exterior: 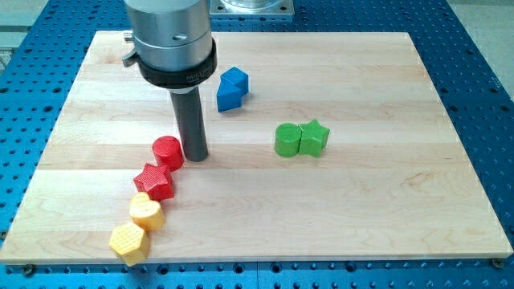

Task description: Adjust the red and yellow blocks in a vertical line

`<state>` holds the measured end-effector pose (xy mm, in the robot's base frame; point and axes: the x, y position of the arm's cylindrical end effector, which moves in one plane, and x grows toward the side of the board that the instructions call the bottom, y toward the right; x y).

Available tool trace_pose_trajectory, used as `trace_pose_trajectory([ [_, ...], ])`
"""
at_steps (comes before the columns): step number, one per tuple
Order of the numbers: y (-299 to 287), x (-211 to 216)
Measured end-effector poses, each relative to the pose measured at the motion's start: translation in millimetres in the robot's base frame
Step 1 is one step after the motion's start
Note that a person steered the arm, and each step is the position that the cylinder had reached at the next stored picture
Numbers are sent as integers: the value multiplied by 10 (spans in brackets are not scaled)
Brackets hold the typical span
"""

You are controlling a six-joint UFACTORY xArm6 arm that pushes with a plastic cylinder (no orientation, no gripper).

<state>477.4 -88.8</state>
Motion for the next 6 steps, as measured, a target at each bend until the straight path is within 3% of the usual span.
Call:
trace_pose_trajectory([
  [2,-169,0],
  [3,236,6],
  [6,58,321],
])
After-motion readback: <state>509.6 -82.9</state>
